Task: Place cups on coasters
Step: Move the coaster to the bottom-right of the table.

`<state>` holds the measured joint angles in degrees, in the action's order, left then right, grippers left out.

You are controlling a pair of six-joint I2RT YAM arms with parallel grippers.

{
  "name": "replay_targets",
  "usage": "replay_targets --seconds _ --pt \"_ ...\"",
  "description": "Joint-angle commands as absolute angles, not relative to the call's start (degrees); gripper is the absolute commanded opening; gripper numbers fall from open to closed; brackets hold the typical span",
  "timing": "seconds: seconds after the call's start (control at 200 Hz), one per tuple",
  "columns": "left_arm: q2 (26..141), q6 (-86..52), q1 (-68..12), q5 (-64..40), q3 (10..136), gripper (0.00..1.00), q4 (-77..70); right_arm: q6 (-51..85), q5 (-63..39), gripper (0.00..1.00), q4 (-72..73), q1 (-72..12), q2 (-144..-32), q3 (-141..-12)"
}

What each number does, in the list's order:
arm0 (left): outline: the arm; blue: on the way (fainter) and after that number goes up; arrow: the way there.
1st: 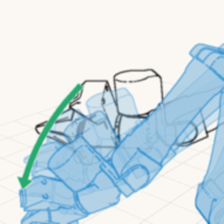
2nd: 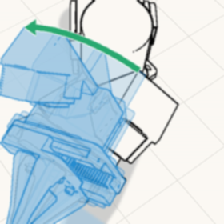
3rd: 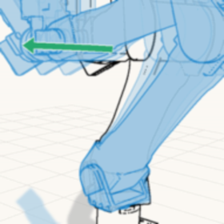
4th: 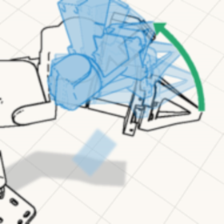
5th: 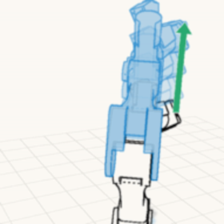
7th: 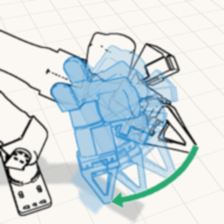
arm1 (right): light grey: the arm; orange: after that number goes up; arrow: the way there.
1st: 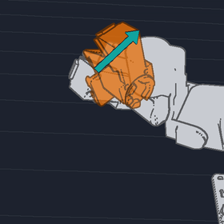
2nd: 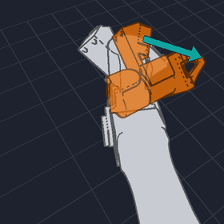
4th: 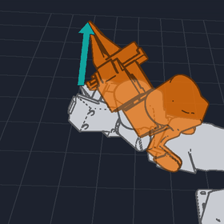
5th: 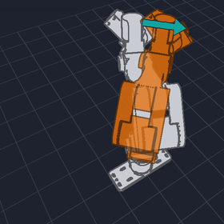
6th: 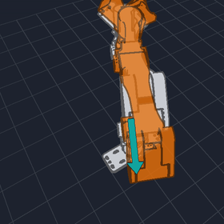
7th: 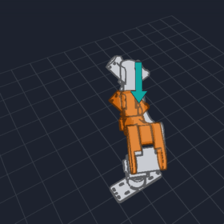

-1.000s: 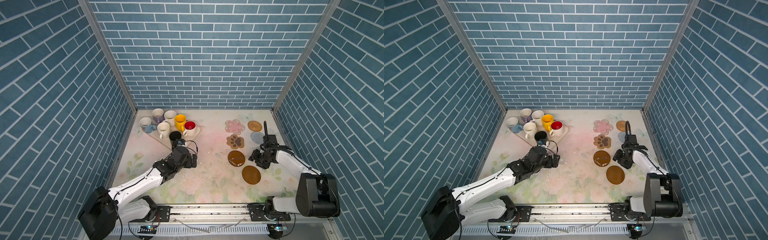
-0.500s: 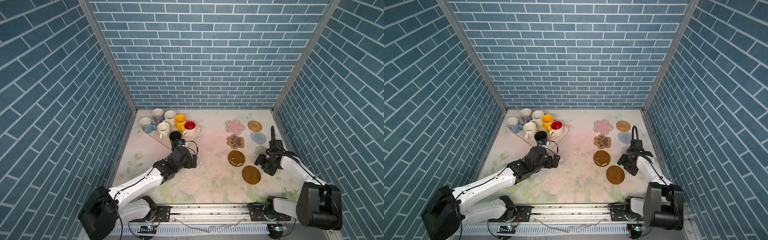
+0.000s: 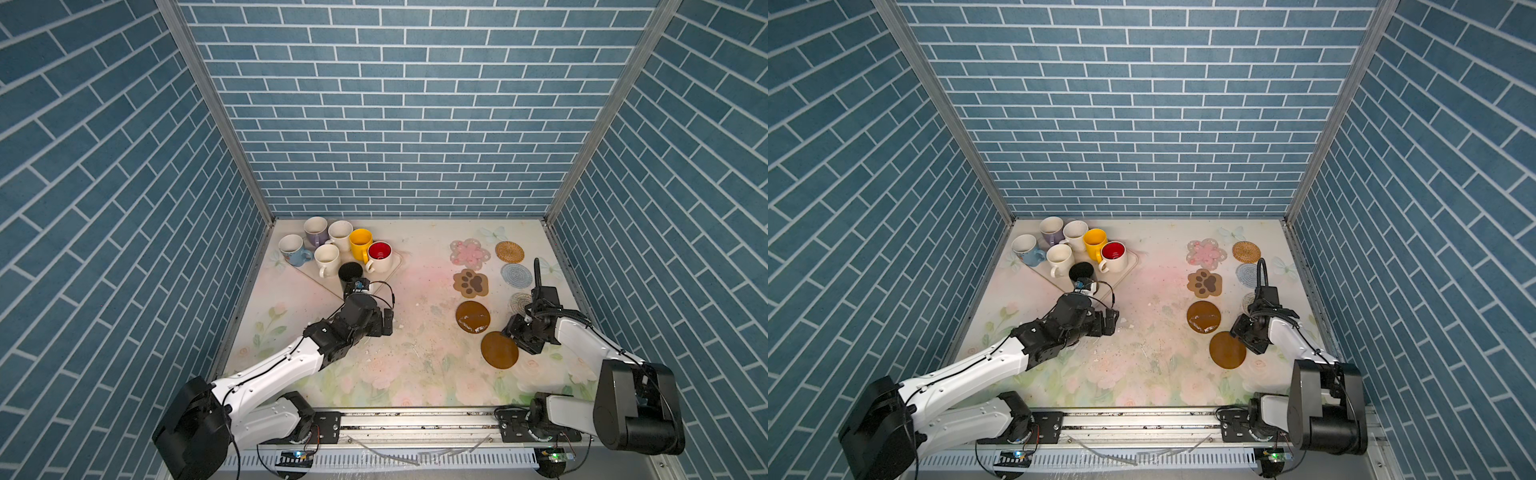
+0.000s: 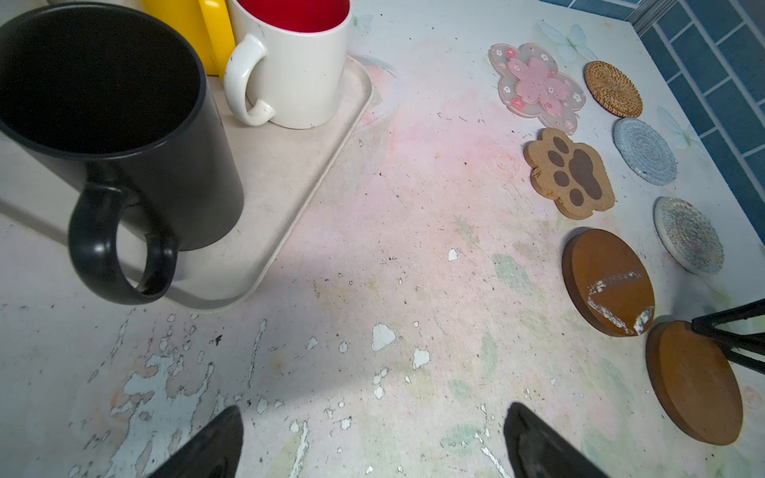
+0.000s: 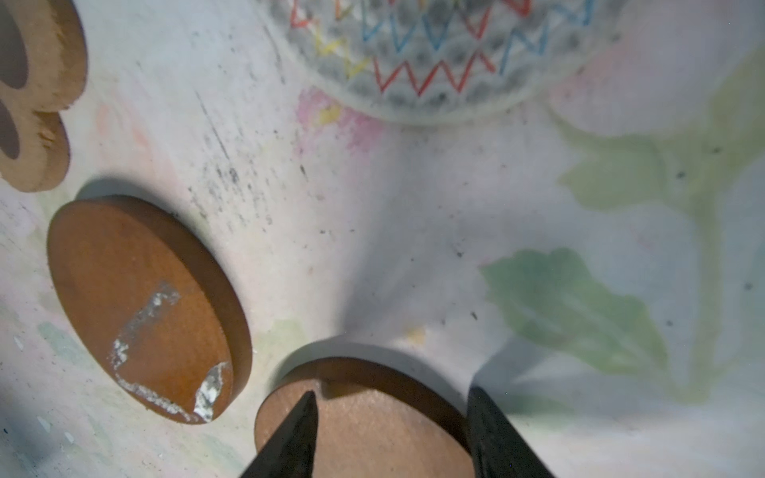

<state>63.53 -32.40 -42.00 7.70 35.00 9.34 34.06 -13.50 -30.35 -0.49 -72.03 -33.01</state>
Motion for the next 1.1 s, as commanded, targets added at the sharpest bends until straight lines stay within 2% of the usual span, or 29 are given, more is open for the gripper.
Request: replay_targets --seconds 0.0,0.175,0.77,1.095 --pt "62.44 -32.78 -41.75 8.3 34.19 0.99 10.45 34.58 -14.69 0.57 -32.37 -2.51 -71.3 -30.41" --pt "62.43 -32.78 -41.8 8.47 34.28 0.99 10.38 35.66 -14.59 0.54 -32.65 -5.37 -70.71 -29.91" --pt "63.98 -32.78 -41.76 8.36 34.8 0.99 9.89 41.39 -12.06 0.54 -30.5 -18.46 -73.37 -31.24" --pt "63.55 -32.52 -41.8 8.6 35.06 0.99 10.57 40.73 -7.22 0.58 -35.97 -19.06 -69.05 -34.96"
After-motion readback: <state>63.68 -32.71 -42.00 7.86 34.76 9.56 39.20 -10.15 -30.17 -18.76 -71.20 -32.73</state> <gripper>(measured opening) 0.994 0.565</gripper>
